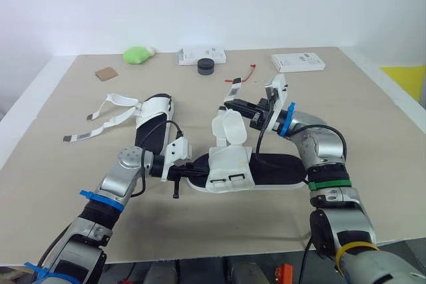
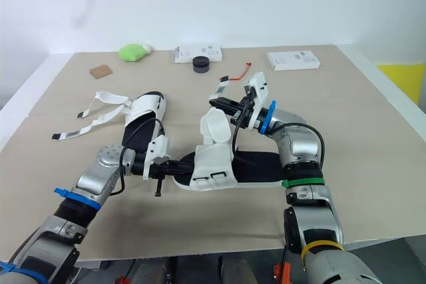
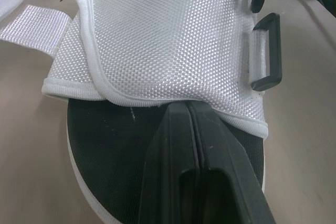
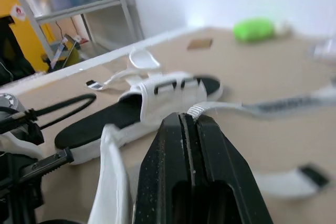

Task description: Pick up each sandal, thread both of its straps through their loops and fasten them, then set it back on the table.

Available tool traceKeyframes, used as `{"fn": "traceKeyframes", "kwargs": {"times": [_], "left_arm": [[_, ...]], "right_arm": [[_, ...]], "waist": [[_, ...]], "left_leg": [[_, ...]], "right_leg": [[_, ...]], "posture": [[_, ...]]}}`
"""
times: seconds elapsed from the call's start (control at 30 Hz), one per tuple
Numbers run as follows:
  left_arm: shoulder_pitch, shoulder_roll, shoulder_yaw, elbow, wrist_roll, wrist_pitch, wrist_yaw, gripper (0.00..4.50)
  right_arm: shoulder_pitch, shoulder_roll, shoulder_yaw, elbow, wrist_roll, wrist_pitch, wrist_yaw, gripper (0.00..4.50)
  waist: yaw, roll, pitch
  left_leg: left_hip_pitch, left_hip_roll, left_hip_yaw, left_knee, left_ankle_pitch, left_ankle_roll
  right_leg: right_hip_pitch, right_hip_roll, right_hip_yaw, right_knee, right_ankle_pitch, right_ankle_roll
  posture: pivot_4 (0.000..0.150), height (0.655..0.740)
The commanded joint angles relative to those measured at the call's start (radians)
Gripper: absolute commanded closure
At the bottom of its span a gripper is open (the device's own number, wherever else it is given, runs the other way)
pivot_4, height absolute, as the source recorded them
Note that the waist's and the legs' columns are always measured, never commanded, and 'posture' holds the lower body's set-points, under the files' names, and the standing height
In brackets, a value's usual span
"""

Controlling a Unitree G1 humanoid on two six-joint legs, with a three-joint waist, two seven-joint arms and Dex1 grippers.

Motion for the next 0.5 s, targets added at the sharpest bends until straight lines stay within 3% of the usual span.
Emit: {"fn": "traceKeyframes", "kwargs": {"times": [0.03, 0.33, 0.5], "left_arm": [[0.045, 0.007, -0.069, 0.062, 0.064, 0.045, -0.002, 4.50], [0.041, 0.013, -0.068, 0.062, 0.063, 0.053, -0.009, 4.50], [0.039, 0.015, -0.072, 0.060, 0.063, 0.058, -0.016, 4.50]], "right_arm": [[0.030, -0.019, 0.014, -0.106, 0.006, -0.081, 0.020, 4.48], [0.126, -0.135, 0.087, -0.378, 0.084, 0.026, 0.129, 4.48], [0.168, -0.197, 0.156, -0.502, 0.035, -0.042, 0.160, 4.48]], "waist": [[0.000, 0.000, 0.000], [0.001, 0.000, 0.000], [0.001, -0.001, 0.000]], "left_leg": [[0.000, 0.000, 0.000, 0.000, 0.000, 0.000], [0.000, 0.000, 0.000, -0.001, 0.000, 0.000], [0.000, 0.000, 0.000, -0.001, 0.000, 0.000]], "right_leg": [[0.000, 0.000, 0.000, 0.000, 0.000, 0.000], [-0.001, -0.001, 0.000, 0.000, -0.001, -0.001], [-0.002, -0.001, -0.001, 0.000, -0.001, -0.002]], "posture": [[0.150, 0.7400], [0.150, 0.7400], [0.150, 0.7400]]}}
